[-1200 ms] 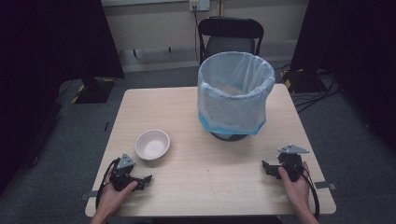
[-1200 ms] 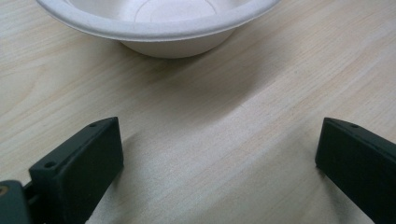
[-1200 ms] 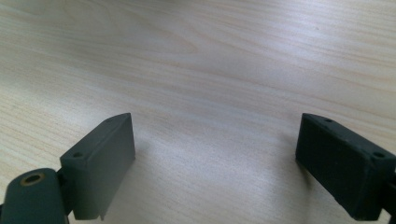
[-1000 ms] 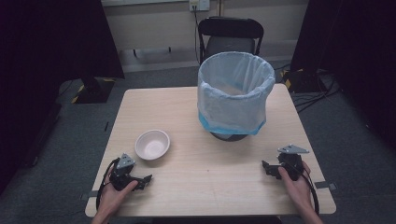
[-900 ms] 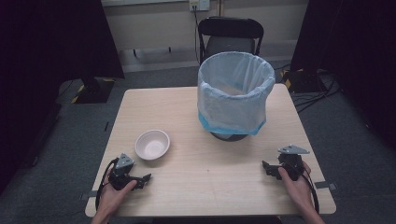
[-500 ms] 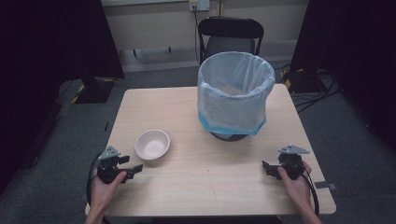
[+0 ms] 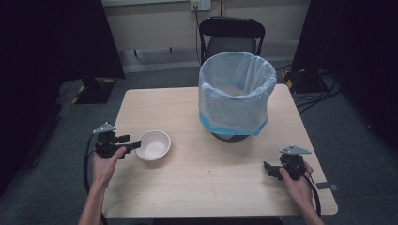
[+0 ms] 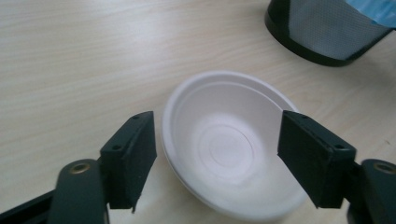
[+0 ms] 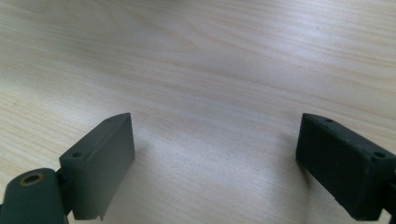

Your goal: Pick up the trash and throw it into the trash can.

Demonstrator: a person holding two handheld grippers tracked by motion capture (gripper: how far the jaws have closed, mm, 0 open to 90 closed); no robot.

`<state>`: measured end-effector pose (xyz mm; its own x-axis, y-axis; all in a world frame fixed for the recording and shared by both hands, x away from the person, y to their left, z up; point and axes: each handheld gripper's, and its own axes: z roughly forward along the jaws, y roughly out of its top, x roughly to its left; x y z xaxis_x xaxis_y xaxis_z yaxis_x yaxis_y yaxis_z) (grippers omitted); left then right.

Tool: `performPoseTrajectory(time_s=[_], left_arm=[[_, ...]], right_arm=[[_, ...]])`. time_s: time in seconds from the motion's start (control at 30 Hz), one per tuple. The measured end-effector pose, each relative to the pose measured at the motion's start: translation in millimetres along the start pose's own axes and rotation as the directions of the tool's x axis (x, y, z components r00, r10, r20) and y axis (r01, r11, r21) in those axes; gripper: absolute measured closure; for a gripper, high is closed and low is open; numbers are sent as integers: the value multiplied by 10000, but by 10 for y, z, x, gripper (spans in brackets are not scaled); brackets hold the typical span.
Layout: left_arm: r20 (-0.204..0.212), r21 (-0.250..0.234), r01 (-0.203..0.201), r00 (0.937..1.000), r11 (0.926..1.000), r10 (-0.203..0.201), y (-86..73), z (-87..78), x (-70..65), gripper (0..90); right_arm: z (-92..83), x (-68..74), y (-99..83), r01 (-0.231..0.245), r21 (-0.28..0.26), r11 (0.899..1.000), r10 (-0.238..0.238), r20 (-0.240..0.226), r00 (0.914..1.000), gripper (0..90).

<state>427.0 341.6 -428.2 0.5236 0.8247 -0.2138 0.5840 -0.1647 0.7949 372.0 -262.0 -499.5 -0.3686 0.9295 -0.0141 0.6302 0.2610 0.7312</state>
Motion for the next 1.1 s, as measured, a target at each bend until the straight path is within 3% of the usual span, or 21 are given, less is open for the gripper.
performPoseTrajectory(time_s=[0.13, 0.23, 0.3, 0.37, 0.5, 0.6, 0.67, 0.8, 0.9, 1.1], left_arm=[[-116, 193, -122, 9999, 9997, 124, 131, 96, 39, 201], [-220, 491, -203, 9995, 9986, 214, 231, 190, 100, 203], [-263, 496, -207, 9994, 9986, 221, 234, 219, 123, 211], [2, 671, 50, 10000, 9977, -51, 191, 310, 222, 266], [17, 915, 281, 9996, 9954, -283, 143, 409, 302, 278], [40, 974, 324, 9994, 9947, -330, 144, 451, 307, 283], [-88, 1158, 149, 9999, 9932, -139, 147, 506, 289, 298], [-73, 1377, 267, 9996, 9901, -259, 127, 585, 315, 343], [279, 1586, 506, 9981, 9860, -557, 93, 626, 347, 367], [788, 2148, 305, 9957, 9762, -485, 45, 738, 357, 493]], right_arm=[[0, 0, 0, -8, 4, 10000, 8, 1, 10000, 108], [1, -1, 0, 11, -7, 10000, -11, -8, 10000, 108], [0, 0, 0, 1, -1, 10000, -1, 0, 10000, 108], [1, -1, 0, 12, -7, 10000, -12, -8, 10000, 108], [0, 0, 0, -7, 3, 10000, 7, 1, 10000, 108], [0, 0, 0, 0, 1, 10000, 0, 1, 10000, 108], [1, -1, 0, 11, -5, 10000, -11, -8, 10000, 108], [0, 0, 0, 0, 1, 10000, 0, 0, 10000, 108], [0, 0, 0, -1, 0, 10000, 1, -1, 10000, 108], [0, 0, 0, -1, 0, 10000, 1, -1, 10000, 107]])
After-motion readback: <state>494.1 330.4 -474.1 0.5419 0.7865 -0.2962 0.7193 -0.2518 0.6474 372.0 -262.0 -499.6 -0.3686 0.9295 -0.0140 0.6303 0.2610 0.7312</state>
